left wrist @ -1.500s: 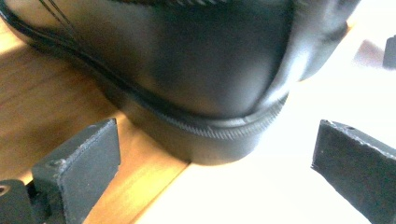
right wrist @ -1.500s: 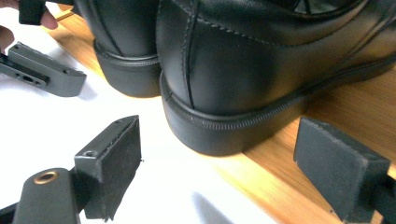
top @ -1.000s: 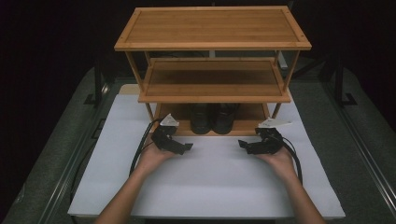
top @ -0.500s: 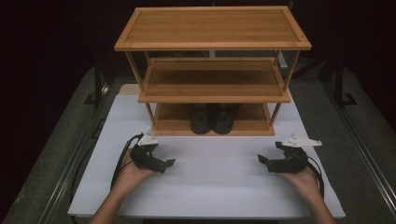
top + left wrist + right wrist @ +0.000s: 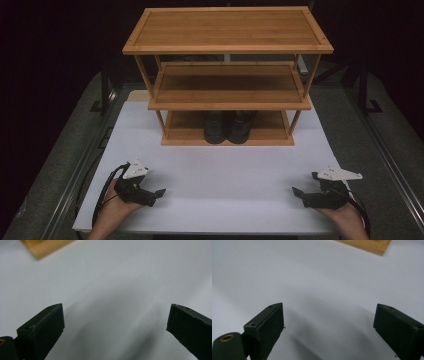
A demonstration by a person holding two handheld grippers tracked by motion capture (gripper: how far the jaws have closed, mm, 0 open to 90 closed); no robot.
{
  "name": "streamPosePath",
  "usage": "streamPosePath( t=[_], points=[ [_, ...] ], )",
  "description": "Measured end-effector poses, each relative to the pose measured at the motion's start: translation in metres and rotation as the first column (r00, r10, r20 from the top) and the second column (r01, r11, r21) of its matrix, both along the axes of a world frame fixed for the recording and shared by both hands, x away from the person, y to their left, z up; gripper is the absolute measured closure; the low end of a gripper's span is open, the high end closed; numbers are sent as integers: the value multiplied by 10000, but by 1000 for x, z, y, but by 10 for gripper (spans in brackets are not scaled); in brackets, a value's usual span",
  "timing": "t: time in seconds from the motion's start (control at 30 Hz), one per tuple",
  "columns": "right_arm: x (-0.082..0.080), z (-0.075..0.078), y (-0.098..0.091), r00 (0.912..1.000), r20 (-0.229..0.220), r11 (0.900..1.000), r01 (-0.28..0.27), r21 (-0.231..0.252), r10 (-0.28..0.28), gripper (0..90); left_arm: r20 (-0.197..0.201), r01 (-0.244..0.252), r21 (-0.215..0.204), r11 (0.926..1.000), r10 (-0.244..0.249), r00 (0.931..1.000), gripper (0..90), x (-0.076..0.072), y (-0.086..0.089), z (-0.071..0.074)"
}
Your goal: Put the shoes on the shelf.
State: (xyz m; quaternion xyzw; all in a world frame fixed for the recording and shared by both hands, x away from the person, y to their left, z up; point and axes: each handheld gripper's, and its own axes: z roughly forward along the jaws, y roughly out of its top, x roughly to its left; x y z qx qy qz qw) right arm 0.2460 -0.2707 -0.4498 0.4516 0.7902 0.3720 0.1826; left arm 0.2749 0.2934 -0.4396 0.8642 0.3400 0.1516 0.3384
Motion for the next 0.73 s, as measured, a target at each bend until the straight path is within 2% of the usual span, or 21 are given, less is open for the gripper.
streamPosePath(
  t=[0.07,0.2,0.33,0.73],
  points=[
    [-1,-2,-2,9999,-117,9999,-2,-117,1,93,-72,-20,211,9998,22,10000,7,-4,3,-4],
    [0,-6,-2,9992,-391,9989,37,-476,-55,93,-263,-34,104,9999,36,9996,7,-8,8,-8],
    [0,-7,0,9992,-398,9976,-15,-687,-12,93,-164,-21,-129,9999,19,9999,0,-9,11,-11],
    [0,-7,-1,9990,-445,9981,7,-610,-34,91,-120,-13,-105,9999,12,9999,0,-9,11,-12]
  ],
)
